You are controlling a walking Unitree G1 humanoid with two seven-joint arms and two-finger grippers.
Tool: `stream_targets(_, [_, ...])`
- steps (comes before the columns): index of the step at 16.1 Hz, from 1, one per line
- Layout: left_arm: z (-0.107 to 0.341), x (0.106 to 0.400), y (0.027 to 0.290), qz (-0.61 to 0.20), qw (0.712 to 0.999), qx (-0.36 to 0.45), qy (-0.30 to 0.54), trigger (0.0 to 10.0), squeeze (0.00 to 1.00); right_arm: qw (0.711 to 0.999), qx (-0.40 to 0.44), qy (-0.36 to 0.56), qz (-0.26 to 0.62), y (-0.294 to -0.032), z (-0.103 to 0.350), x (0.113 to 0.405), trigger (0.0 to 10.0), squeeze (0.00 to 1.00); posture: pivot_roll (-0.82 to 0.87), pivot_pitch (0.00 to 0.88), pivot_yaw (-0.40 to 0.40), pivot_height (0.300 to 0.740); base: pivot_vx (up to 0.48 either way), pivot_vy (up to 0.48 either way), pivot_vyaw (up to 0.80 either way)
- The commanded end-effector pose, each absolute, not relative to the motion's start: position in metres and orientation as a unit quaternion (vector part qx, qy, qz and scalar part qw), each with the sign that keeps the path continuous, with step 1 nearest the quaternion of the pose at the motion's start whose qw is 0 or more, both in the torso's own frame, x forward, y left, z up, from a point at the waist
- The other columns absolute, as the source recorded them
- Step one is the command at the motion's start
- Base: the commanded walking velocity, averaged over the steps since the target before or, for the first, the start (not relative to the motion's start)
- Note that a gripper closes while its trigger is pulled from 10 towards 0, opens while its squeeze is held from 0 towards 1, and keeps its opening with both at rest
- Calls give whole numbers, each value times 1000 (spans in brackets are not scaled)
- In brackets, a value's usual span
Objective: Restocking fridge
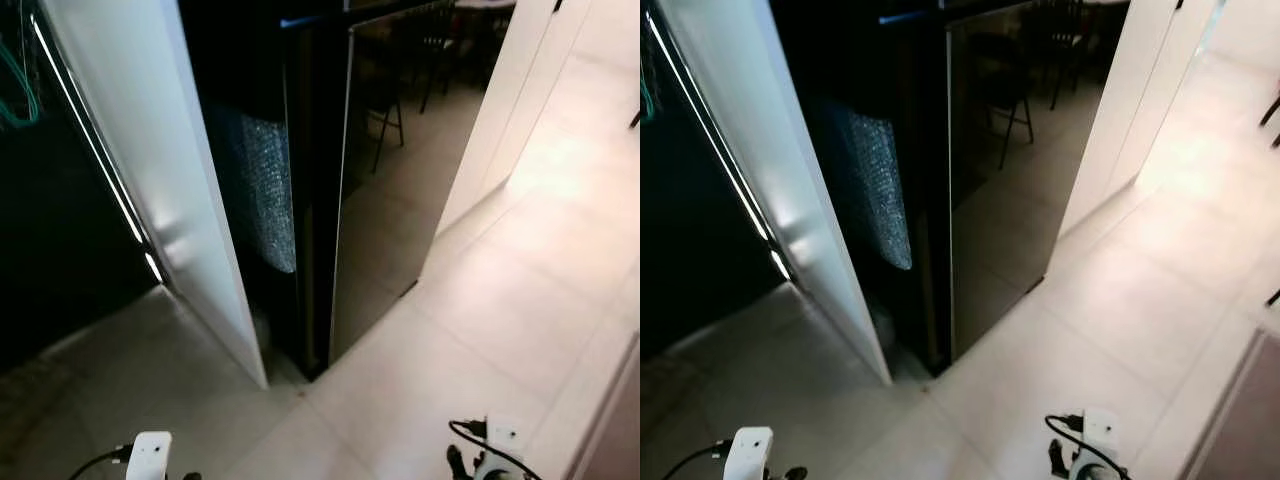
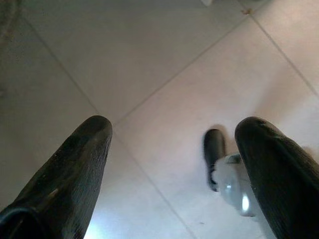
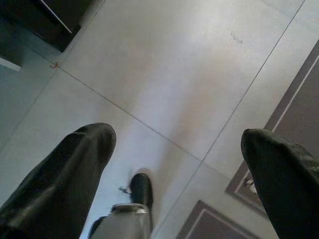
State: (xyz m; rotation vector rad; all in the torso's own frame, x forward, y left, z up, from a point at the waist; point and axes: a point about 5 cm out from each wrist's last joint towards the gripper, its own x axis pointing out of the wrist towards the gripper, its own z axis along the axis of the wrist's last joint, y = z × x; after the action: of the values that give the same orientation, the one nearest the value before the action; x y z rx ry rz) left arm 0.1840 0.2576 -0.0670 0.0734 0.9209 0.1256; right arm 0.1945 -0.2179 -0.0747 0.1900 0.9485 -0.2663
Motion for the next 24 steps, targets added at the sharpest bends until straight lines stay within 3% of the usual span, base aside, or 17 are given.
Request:
stream_targets(1, [-67,184,260,56,889,39,453,10000,0,871,110,455,-150,-220,-76,191,10000,0,-9,0,44,740,0,0,0])
stream_targets(5, [-56,203,262,36,899,55,434,10000,0,875,126,440,-160,-220,-67,209,10000,0,-61,0,79,740,0,0,0])
stream_targets(10, [-49,220,254,45,908,33,416,10000,0,879,119,430,-167,-223,-53,231,10000,0,-7,0,4,740,0,0,0])
stream_targets(15, [-47,222,256,62,906,17,417,10000,0,886,112,422,-157,-220,-51,235,10000,0,-2,0,8,740,0,0,0])
stream_targets(24, [-43,228,257,71,908,14,413,10000,0,890,100,422,-143,-216,-48,241,10000,0,23,0,-3,740,0,0,756])
